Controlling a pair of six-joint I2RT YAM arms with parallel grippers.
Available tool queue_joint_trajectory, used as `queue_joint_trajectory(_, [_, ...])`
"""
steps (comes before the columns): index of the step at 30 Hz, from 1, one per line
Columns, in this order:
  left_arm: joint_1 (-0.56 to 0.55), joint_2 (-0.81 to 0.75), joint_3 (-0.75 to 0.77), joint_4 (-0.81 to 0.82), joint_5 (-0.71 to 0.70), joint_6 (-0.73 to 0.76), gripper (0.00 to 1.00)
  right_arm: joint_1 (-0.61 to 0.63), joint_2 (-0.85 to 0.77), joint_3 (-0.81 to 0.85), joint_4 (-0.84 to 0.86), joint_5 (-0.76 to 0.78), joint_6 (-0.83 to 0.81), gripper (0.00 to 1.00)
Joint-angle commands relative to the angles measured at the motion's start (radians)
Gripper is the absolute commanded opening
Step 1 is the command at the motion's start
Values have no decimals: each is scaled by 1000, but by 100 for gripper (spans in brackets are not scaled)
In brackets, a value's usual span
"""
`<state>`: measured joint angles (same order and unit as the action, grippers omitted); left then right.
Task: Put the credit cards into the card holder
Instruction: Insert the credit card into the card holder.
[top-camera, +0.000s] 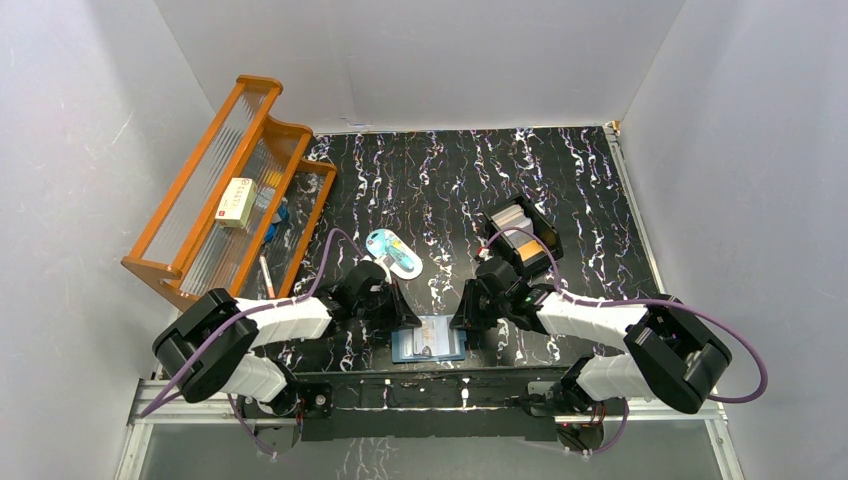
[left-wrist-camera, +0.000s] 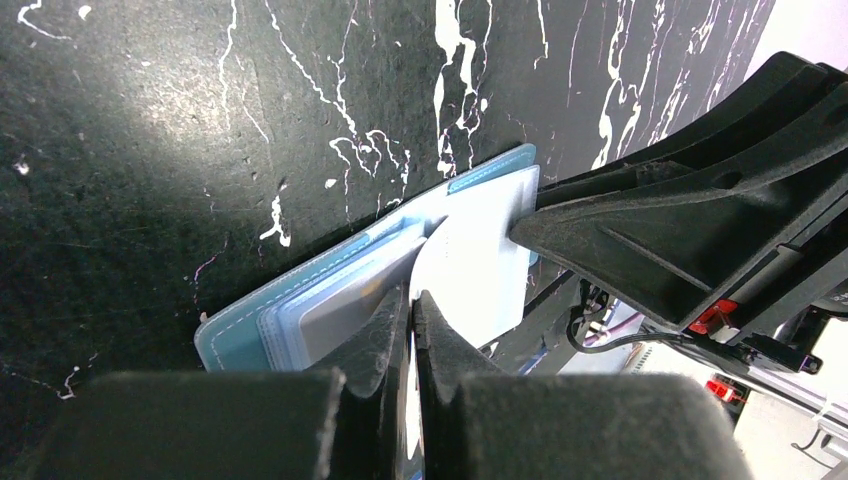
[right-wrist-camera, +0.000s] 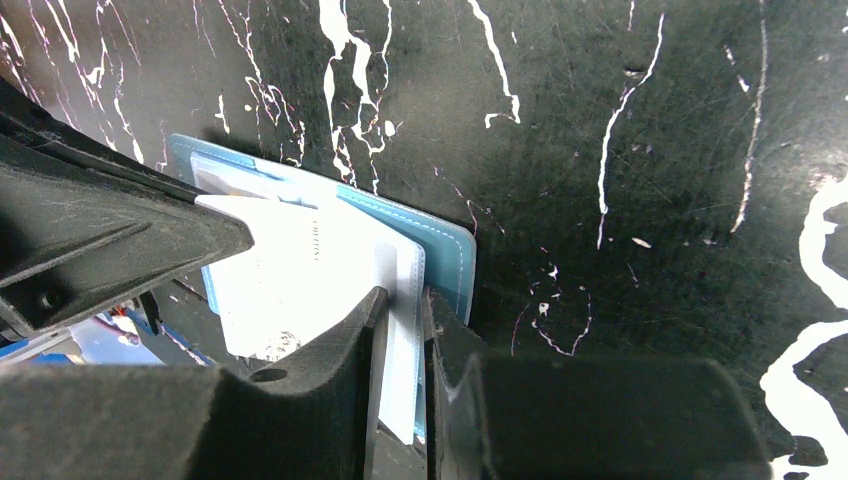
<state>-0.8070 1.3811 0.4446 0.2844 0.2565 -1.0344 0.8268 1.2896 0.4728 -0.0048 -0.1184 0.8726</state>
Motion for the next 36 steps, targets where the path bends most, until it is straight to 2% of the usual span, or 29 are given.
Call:
queue_joint_trajectory(1, [-4,30,-27,-18,-10,24,0,6,12,-2,1,7,-5,27])
queue_joint_trajectory(6, [-4,39,-57,58,10,13,0,6,8,-3,2,6,-2,27])
queue_joint_trajectory(20, [-22,75,-120,197,-94,-78,0,5,-7,-32,21,10,20,27])
queue_joint_trajectory(28, [-35,17,-136,170,-179,-94,0,6,-7,-34,25,3,29,27])
queue_joint_trajectory(36, [-132,56,-78,133,-257,-107,0,6,-19,-36,28,13,49,26])
